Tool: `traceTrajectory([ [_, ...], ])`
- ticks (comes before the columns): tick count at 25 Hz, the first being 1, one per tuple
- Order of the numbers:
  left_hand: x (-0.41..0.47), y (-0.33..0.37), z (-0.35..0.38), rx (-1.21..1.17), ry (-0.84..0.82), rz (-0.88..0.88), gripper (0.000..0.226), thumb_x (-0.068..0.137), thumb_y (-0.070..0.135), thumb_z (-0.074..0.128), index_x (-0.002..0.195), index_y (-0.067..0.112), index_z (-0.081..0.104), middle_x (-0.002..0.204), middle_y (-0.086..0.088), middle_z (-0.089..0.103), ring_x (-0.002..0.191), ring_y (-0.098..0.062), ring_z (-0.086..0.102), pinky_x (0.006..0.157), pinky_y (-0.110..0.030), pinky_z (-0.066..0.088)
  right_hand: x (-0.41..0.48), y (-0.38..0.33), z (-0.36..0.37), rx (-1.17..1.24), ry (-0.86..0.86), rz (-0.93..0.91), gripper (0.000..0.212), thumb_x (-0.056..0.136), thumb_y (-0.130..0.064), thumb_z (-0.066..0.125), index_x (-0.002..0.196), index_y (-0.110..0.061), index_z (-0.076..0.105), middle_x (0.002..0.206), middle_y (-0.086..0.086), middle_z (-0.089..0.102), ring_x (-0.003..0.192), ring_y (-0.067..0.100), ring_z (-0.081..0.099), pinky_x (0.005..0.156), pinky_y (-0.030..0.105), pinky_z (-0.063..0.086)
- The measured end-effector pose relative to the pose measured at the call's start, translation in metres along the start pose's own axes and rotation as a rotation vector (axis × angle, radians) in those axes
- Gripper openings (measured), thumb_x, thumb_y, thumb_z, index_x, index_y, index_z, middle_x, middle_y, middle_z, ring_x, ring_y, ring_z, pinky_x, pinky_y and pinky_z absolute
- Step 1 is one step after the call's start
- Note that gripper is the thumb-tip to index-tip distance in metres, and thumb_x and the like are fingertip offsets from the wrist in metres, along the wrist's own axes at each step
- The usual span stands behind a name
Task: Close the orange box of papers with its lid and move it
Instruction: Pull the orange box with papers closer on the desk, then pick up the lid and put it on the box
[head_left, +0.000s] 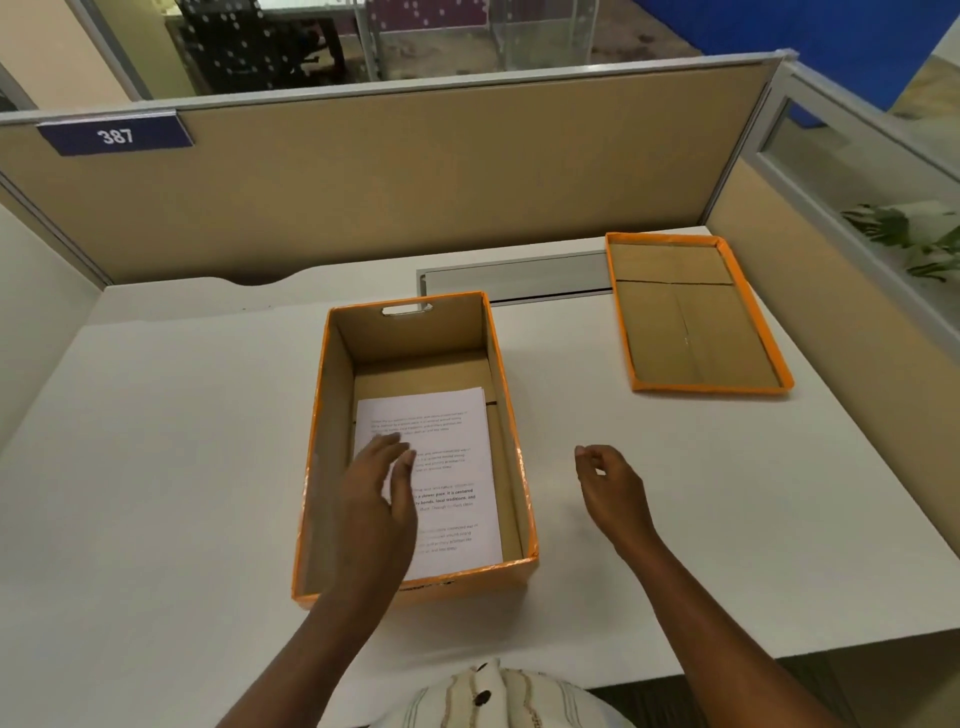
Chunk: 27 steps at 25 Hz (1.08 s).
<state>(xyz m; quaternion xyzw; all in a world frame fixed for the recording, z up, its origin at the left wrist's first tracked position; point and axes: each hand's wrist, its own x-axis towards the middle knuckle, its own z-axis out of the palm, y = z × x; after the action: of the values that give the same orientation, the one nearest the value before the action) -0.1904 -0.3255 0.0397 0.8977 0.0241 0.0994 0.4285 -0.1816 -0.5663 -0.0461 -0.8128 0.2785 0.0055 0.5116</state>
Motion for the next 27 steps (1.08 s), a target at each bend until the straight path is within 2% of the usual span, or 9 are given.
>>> traceTrajectory([
  [4,0.028,0.056,0.049,-0.1,-0.193,0.056,0.026,0.097,0.023,0.048,0.111,0.011,0.067,0.108,-0.002,0.07,0.097,-0.009,0.057,0.086,-0.03,0.048,0.048,0.002,-0.025,-0.005,0.1,0.015,0.036,0.095,-0.033,0.051,0.114,-0.004,0.06,0.119,0.012,0.066,0.11,0.027,0.059,0.084,0.027,0.039],
  [9,0.076,0.096,0.142,-0.06,-0.584,-0.039,0.032,0.097,0.033,0.048,0.097,0.008,0.068,0.093,-0.007,0.068,0.087,-0.018,0.062,0.075,-0.028,0.045,0.107,0.015,-0.065,-0.026,0.239,0.05,0.039,0.094,-0.029,0.054,0.119,0.001,0.057,0.123,0.019,0.063,0.116,0.036,0.056,0.095,0.037,0.042],
  [12,0.102,0.101,0.204,-0.044,-0.764,-0.208,0.042,0.096,0.034,0.049,0.061,0.012,0.04,0.07,-0.014,0.045,0.072,-0.024,0.051,0.067,-0.034,0.037,0.146,0.031,-0.099,-0.079,0.411,0.118,0.042,0.09,-0.024,0.058,0.122,0.003,0.054,0.127,0.025,0.054,0.118,0.043,0.051,0.099,0.047,0.043],
  [14,0.114,0.102,0.234,0.022,-0.807,-0.27,0.047,0.096,0.035,0.047,0.057,0.011,0.036,0.065,-0.015,0.039,0.068,-0.029,0.046,0.066,-0.035,0.034,0.171,0.044,-0.124,-0.097,0.526,0.219,0.046,0.089,-0.023,0.059,0.124,0.005,0.05,0.131,0.028,0.048,0.12,0.047,0.047,0.1,0.053,0.043],
  [15,0.118,0.101,0.247,0.046,-0.824,-0.292,0.047,0.096,0.035,0.047,0.066,0.0,0.048,0.072,-0.023,0.05,0.074,-0.036,0.053,0.07,-0.039,0.041,0.184,0.051,-0.136,-0.099,0.562,0.268,0.049,0.088,-0.023,0.06,0.126,0.006,0.048,0.133,0.029,0.045,0.12,0.048,0.046,0.1,0.055,0.043],
  [16,0.122,0.099,0.258,0.053,-0.836,-0.31,0.05,0.096,0.036,0.045,0.089,-0.012,0.055,0.096,-0.031,0.058,0.093,-0.044,0.056,0.082,-0.045,0.045,0.194,0.057,-0.146,-0.089,0.587,0.308,0.052,0.088,-0.024,0.06,0.128,0.005,0.046,0.135,0.028,0.043,0.121,0.049,0.045,0.1,0.055,0.042],
  [18,0.127,0.096,0.277,0.055,-0.852,-0.331,0.06,0.096,0.038,0.044,0.123,-0.016,0.041,0.133,-0.032,0.048,0.124,-0.044,0.044,0.102,-0.048,0.037,0.215,0.07,-0.162,-0.042,0.621,0.373,0.058,0.088,-0.026,0.059,0.135,0.003,0.039,0.141,0.025,0.038,0.124,0.048,0.043,0.103,0.056,0.041],
  [23,0.131,0.097,0.313,-0.025,-0.916,-0.351,0.067,0.096,0.044,0.044,0.144,0.001,0.029,0.155,-0.014,0.03,0.141,-0.029,0.031,0.111,-0.04,0.03,0.253,0.098,-0.18,0.027,0.606,0.463,0.07,0.089,-0.032,0.054,0.146,-0.001,0.026,0.151,0.021,0.032,0.136,0.042,0.036,0.112,0.053,0.031],
  [27,0.128,0.094,0.334,-0.123,-0.978,-0.392,0.07,0.096,0.042,0.047,0.15,0.009,0.018,0.16,-0.005,0.021,0.144,-0.024,0.027,0.111,-0.035,0.029,0.269,0.111,-0.179,-0.019,0.574,0.444,0.066,0.091,-0.031,0.052,0.146,-0.003,0.029,0.149,0.02,0.04,0.135,0.041,0.038,0.113,0.051,0.031],
])
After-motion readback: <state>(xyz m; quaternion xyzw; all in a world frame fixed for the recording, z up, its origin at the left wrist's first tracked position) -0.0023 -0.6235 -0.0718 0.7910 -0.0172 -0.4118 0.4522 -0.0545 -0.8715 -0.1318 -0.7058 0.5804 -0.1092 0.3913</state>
